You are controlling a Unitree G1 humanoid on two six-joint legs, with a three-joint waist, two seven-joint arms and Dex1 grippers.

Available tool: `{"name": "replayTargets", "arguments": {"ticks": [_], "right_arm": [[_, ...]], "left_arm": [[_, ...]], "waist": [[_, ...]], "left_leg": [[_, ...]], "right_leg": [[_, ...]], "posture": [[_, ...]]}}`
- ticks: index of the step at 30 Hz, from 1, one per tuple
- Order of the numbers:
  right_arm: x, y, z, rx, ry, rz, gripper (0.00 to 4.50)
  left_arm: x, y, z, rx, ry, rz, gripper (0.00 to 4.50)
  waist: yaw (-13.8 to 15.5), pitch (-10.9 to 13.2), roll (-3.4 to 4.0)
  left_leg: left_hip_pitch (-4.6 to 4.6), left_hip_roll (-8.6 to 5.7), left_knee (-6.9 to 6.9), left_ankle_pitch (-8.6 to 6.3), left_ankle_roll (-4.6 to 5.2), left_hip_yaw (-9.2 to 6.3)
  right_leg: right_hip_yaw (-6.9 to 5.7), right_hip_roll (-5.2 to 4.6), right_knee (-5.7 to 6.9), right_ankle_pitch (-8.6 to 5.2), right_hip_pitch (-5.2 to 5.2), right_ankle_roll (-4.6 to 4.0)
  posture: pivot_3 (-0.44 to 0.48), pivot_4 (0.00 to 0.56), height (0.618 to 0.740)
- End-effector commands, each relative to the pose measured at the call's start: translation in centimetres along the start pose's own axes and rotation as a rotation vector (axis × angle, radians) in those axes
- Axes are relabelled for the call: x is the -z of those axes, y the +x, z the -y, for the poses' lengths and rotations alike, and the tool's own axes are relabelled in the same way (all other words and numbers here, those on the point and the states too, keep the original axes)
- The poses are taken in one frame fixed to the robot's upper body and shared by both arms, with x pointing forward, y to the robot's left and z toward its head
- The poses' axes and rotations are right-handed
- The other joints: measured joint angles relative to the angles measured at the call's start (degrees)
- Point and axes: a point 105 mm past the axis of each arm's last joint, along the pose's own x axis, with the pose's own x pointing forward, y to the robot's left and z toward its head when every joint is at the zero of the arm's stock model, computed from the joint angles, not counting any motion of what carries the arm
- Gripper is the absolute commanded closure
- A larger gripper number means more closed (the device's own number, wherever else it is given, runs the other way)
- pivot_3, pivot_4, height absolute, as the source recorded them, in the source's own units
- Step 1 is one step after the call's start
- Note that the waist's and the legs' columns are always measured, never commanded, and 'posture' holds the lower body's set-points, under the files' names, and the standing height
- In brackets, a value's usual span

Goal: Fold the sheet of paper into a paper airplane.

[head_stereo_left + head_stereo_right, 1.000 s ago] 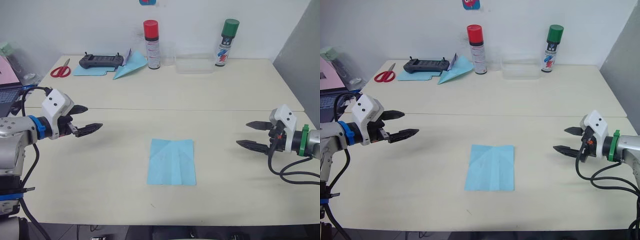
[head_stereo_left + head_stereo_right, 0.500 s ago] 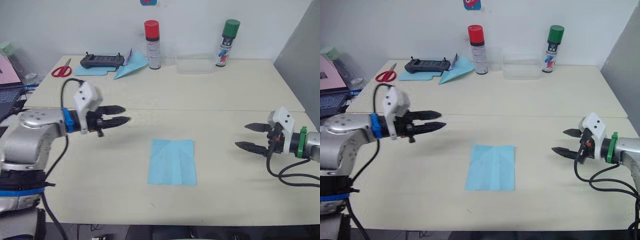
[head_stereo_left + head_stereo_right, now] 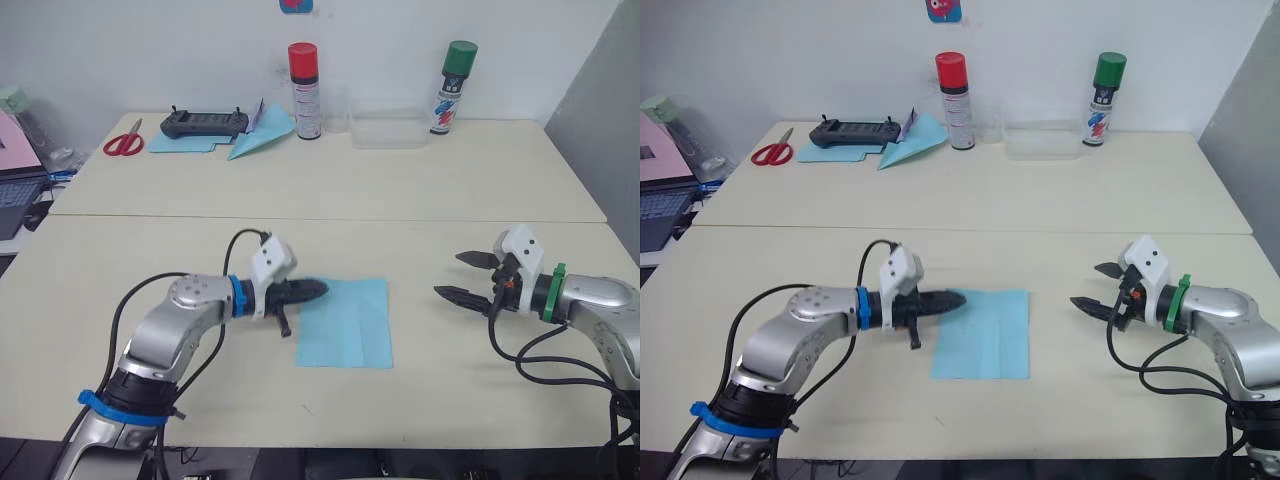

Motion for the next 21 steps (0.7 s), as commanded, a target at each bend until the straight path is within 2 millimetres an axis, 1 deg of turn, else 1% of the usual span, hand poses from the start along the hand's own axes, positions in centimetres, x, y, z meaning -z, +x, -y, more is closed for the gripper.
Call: {"name": "replayTargets", "arguments": {"ticks": [1,3,7,12,15,19,21], "right_arm": [[-0.9,-0.1,-0.5,0.002,-0.041,0.021,0.0],[-0.8,0.0,-0.7,-0.007,-0.032,0.019,0.0],[-0.8,0.6,-1.0,-0.018,-0.03,0.021,0.0],[-0.4,1.3,-0.8,-0.024,-0.03,0.011,0.0],[0.1,1.8,-0.7,-0.035,-0.039,0.001,0.61],[0.8,2.8,-0.6,-0.02,-0.074,-0.015,1.94],[1.1,3.5,-0.6,-0.02,-0.103,-0.019,2.74]], "left_arm": [[1.6,0.3,0.3,-0.003,-0.004,-0.051,4.47],[2.1,0.5,0.8,0.015,-0.025,-0.057,4.47],[3.5,0.8,0.4,-0.015,-0.042,-0.075,4.47],[3.9,1.0,0.0,-0.032,-0.048,-0.074,4.47],[3.9,1.2,0.1,-0.033,-0.043,-0.073,4.5],[4.0,1.3,0.3,-0.031,-0.042,-0.071,4.5],[4.0,1.4,0.5,-0.027,-0.042,-0.07,4.5]], "waist": [[0.1,0.0,0.0],[0.3,0.0,0.0],[0.5,0.0,0.06],[0.7,-0.1,0.14],[0.8,-0.1,0.15],[0.8,-0.1,0.15],[0.8,-0.1,0.15]], "left_leg": [[0.0,-0.01,0.03,0.0,0.0,-0.01],[-0.01,-0.01,0.09,0.0,0.0,-0.03],[0.1,-0.01,0.13,0.0,0.0,-0.06],[0.18,-0.03,0.18,0.0,0.0,-0.08],[0.3,-0.04,0.23,0.0,0.0,-0.08],[0.4,-0.04,0.23,0.0,0.0,-0.08],[0.4,-0.04,0.22,0.0,0.0,-0.09]], "right_leg": [[-0.01,0.0,0.0,0.01,0.01,0.02],[-0.01,0.0,-0.01,-0.02,0.05,0.09],[-0.03,-0.01,-0.04,-0.11,0.22,0.28],[-0.03,-0.02,-0.05,-0.1,0.32,0.31],[-0.03,-0.02,-0.05,-0.08,0.47,0.33],[-0.03,-0.02,-0.07,-0.08,0.57,0.33],[-0.03,-0.02,-0.07,-0.08,0.58,0.33]], "posture": [[0.0,0.15,0.74],[0.0,0.15,0.74],[0.0,0.15,0.74],[0.0,0.15,0.74],[0.0,0.15,0.74],[0.0,0.15,0.74],[0.0,0.15,0.74]]}}
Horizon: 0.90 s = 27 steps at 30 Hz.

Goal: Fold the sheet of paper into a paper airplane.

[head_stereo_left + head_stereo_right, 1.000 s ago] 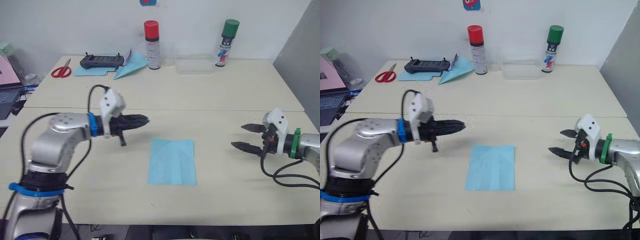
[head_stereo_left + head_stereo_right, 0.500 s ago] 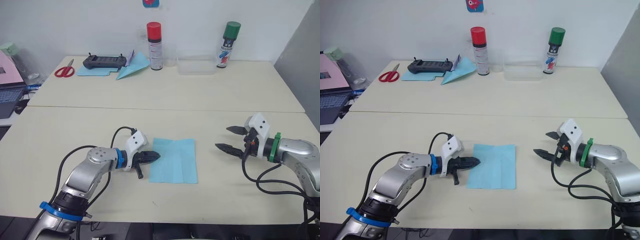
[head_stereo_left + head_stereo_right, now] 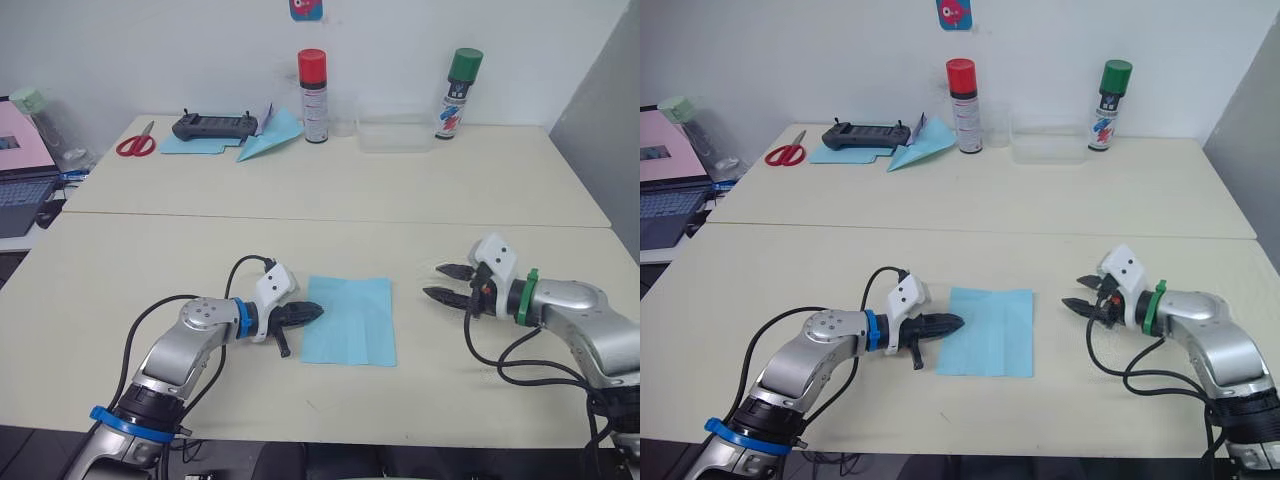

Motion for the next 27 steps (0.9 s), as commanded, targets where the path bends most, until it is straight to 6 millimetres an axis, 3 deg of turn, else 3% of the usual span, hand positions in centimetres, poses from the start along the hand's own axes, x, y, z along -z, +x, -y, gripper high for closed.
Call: {"name": "replayTargets", "arguments": {"ticks": [1,5,10,12,19,27], "right_arm": [[-0.8,1.0,0.1,0.005,-0.087,0.026,3.11],[-0.3,3.0,-0.6,-0.024,-0.143,0.008,4.48],[0.5,5.1,-1.1,-0.054,-0.159,-0.015,4.48],[0.6,5.5,-2.7,-0.138,-0.116,0.0,4.48],[-0.9,4.7,-6.2,-0.335,0.054,0.056,4.48],[-2.2,4.4,-7.2,-0.405,0.206,0.094,4.48]], "left_arm": [[1.2,0.4,0.4,-0.004,-0.021,-0.041,4.5],[1.2,0.7,1.0,0.015,-0.026,-0.038,4.5],[1.2,0.9,1.2,0.025,-0.022,-0.044,4.5],[1.2,0.9,1.1,0.017,-0.02,-0.045,4.5],[1.3,0.9,1.2,0.008,-0.025,-0.041,4.5],[1.0,1.1,1.4,0.005,-0.023,-0.033,4.5]], "waist": [[0.0,0.0,0.01],[0.0,0.0,0.02],[0.3,0.0,0.02],[0.3,0.0,0.02],[0.4,0.0,0.04],[0.5,0.0,0.04]], "left_leg": [[0.0,0.0,0.0,0.0,0.0,0.0],[0.02,0.0,0.0,0.0,0.0,0.0],[-0.01,-0.02,0.0,0.0,0.0,-0.03],[0.0,-0.02,-0.01,0.0,0.0,-0.04],[-0.03,-0.01,-0.03,0.0,0.0,-0.15],[-0.05,-0.02,-0.03,0.0,0.0,-0.16]], "right_leg": [[0.0,0.0,0.0,0.0,0.0,0.0],[0.0,0.0,0.0,0.0,0.02,0.0],[-0.02,-0.01,-0.03,0.0,0.01,0.01],[-0.03,-0.01,-0.04,0.0,0.02,0.01],[-0.1,-0.01,-0.05,-0.01,0.03,0.0],[-0.11,-0.01,-0.06,-0.01,0.02,-0.01]], "posture": [[0.0,0.15,0.74],[0.0,0.15,0.74],[0.0,0.15,0.74],[0.0,0.15,0.74],[0.0,0.15,0.74],[0.0,0.15,0.74]]}}
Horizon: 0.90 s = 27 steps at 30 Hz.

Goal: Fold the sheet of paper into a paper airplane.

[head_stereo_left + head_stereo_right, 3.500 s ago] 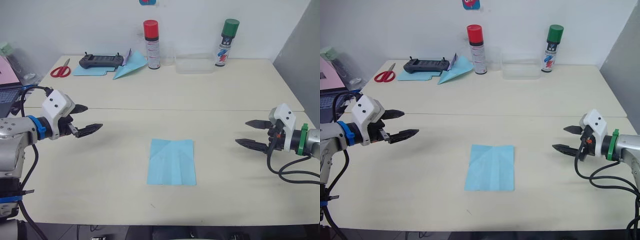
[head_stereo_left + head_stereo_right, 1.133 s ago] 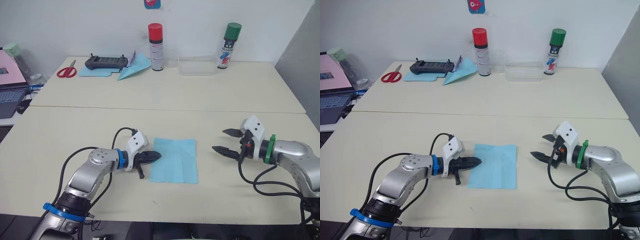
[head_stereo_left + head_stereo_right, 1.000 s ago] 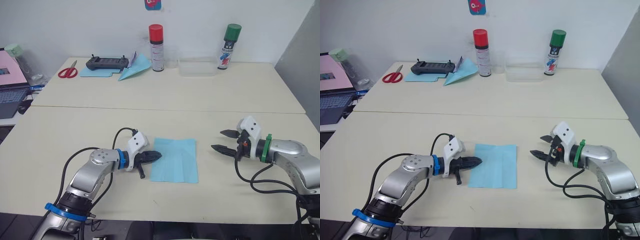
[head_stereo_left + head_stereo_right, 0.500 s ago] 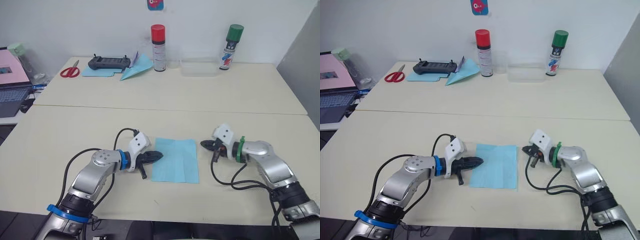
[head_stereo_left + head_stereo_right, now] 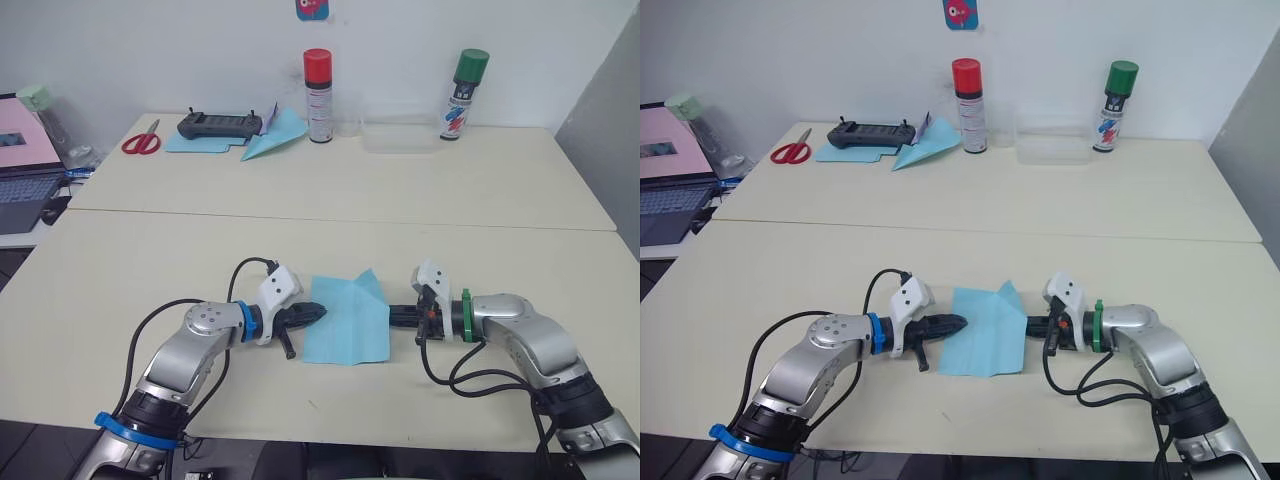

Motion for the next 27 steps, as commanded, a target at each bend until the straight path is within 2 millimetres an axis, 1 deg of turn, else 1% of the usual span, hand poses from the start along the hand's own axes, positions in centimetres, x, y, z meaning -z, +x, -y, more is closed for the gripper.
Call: {"name": "replayTargets", "arguments": {"ticks": [1,4,8,10,17,21,24,27], "right_arm": [[-2.1,0.1,-0.7,-0.033,0.0,0.08,4.48],[-2.8,1.1,-0.7,-0.03,-0.003,0.107,4.48],[-4.1,3.2,-0.5,-0.012,-0.019,0.145,4.48],[-4.3,4.3,-0.5,-0.014,-0.034,0.144,4.48],[-2.6,7.3,0.0,0.002,-0.097,0.065,4.48],[-1.9,7.9,0.2,0.01,-0.141,0.026,4.48],[-1.4,8.1,0.1,0.008,-0.17,-0.015,4.48],[-0.6,8.0,0.2,0.013,-0.192,-0.06,4.48]], "left_arm": [[1.0,0.5,0.6,0.017,-0.017,-0.043,4.5],[1.1,0.4,0.4,0.013,-0.016,-0.045,4.5],[1.1,0.4,0.4,0.012,-0.013,-0.049,4.5],[1.1,0.3,0.4,0.01,-0.014,-0.05,4.5],[1.3,0.0,0.3,0.0,-0.015,-0.063,4.5],[1.5,-0.4,0.3,-0.011,-0.02,-0.07,4.5],[1.2,-1.4,-0.3,-0.032,-0.02,-0.08,4.5],[0.2,-3.1,-1.2,-0.059,-0.005,-0.083,4.5]], "waist": [[0.0,0.0,0.0],[0.0,0.0,0.0],[0.0,0.0,0.0],[0.0,0.0,0.0],[-0.1,0.0,0.0],[-0.2,0.0,0.02],[-0.4,0.0,0.01],[-0.9,0.0,0.01]], "left_leg": [[0.0,0.0,0.0,0.0,0.0,0.0],[0.01,0.0,0.0,0.0,0.0,0.0],[0.01,0.0,0.0,0.0,0.0,0.01],[0.0,0.0,-0.02,0.0,0.0,-0.01],[-0.05,0.0,-0.08,0.0,0.0,-0.01],[-0.02,0.02,-0.11,0.0,0.0,-0.01],[-0.02,0.02,-0.13,0.0,0.0,-0.01],[-0.03,0.04,-0.2,0.0,0.0,-0.01]], "right_leg": [[0.0,0.0,0.0,0.0,0.0,0.0],[0.0,0.0,0.0,0.0,0.0,0.0],[0.01,0.0,-0.01,0.0,-0.02,0.0],[-0.02,0.0,-0.01,0.0,-0.03,0.0],[-0.04,0.0,-0.07,-0.01,-0.09,0.0],[-0.03,0.01,-0.03,-0.01,-0.11,-0.01],[-0.03,0.01,-0.03,-0.01,-0.12,-0.02],[-0.04,0.03,-0.03,-0.03,-0.17,-0.05]], "posture": [[0.0,0.15,0.74],[0.0,0.15,0.74],[0.0,0.15,0.74],[0.0,0.15,0.74],[0.0,0.15,0.74],[0.0,0.15,0.74],[0.0,0.15,0.74],[0.0,0.15,0.74]]}}
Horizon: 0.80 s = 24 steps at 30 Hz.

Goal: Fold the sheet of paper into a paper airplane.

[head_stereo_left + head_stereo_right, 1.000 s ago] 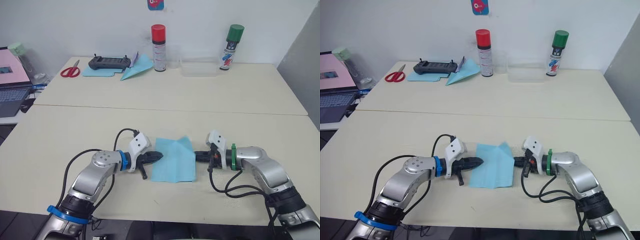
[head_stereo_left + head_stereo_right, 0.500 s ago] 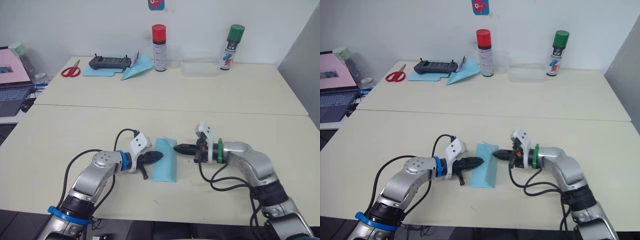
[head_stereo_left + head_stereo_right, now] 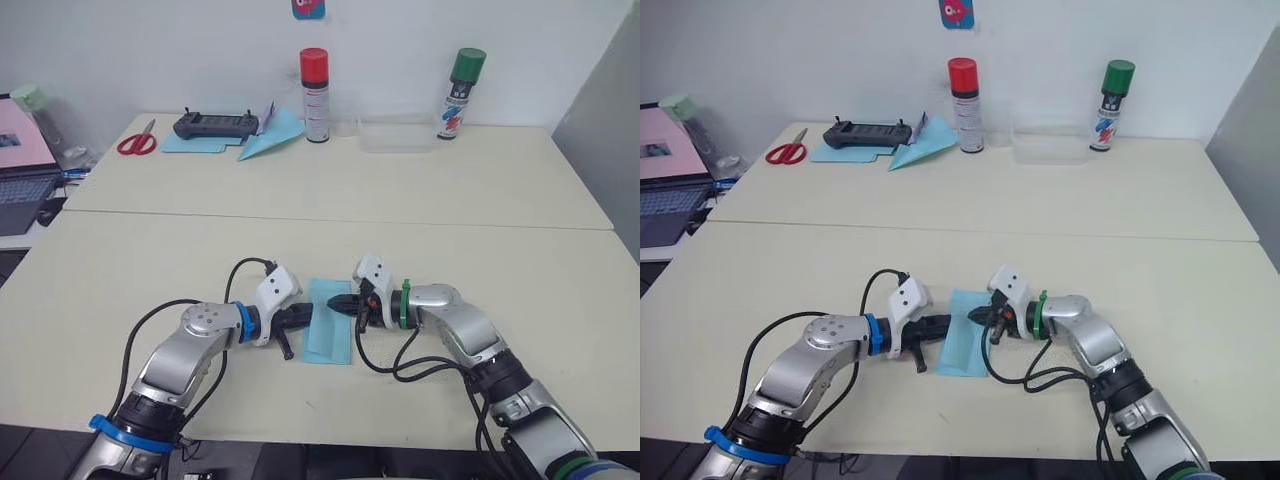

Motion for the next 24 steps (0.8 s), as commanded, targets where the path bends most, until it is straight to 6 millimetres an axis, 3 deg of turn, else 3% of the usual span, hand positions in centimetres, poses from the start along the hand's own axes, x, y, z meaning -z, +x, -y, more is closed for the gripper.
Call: {"name": "replayTargets", "arguments": {"ticks": [1,6,9,12,14,20,24], "right_arm": [[1.5,-0.2,0.1,0.009,-0.022,-0.08,4.48],[1.9,-0.4,0.7,0.035,-0.027,-0.104,4.48],[1.9,-0.5,1.1,0.045,-0.028,-0.104,4.48],[1.8,-0.6,1.4,0.057,-0.032,-0.102,4.48],[1.7,-0.7,1.7,0.069,-0.034,-0.096,4.48],[1.2,-1.2,3.5,0.155,-0.061,-0.076,4.48],[1.2,-1.4,4.5,0.206,-0.084,-0.076,4.48]], "left_arm": [[-0.2,-2.2,-1.2,-0.045,-0.006,-0.035,4.5],[-3.5,-3.8,-1.5,-0.029,0.025,0.039,4.5],[-5.1,-3.4,-0.6,0.019,0.027,0.081,4.5],[-5.6,-2.6,-0.1,0.036,0.028,0.089,4.5],[-5.3,-2.0,0.5,0.058,0.017,0.083,4.5],[0.0,-0.5,1.7,0.077,0.021,-0.087,4.5],[1.3,0.1,0.6,0.009,0.025,-0.103,4.5]], "waist": [[-0.4,0.0,0.0],[-0.6,0.0,0.0],[-0.6,0.0,-0.01],[-0.7,0.0,-0.01],[-0.7,0.0,-0.01],[-0.7,0.0,0.0],[-0.2,0.0,0.0]], "left_leg": [[-0.01,0.01,-0.04,0.0,0.0,0.0],[-0.08,0.01,-0.05,0.0,0.0,-0.02],[-0.09,-0.01,0.0,0.0,0.0,-0.02],[-0.07,-0.01,0.01,0.0,0.0,0.0],[-0.07,0.0,-0.01,0.0,0.0,0.0],[-0.08,-0.01,-0.02,0.0,0.0,0.01],[-0.03,-0.03,0.02,0.0,0.0,0.0]], "right_leg": [[-0.01,0.01,0.0,-0.01,-0.04,-0.01],[-0.03,0.01,0.02,-0.02,-0.1,-0.03],[-0.02,-0.01,0.01,-0.01,-0.08,-0.02],[0.0,-0.01,0.01,-0.01,-0.06,-0.01],[0.0,0.0,0.02,-0.01,-0.07,-0.01],[0.02,0.0,0.02,-0.01,-0.1,-0.02],[0.02,-0.02,0.02,-0.04,-0.05,-0.08]], "posture": [[0.0,0.15,0.74],[0.0,0.15,0.74],[0.0,0.15,0.74],[0.0,0.15,0.74],[0.0,0.15,0.74],[0.0,0.15,0.74],[0.0,0.15,0.74]]}}
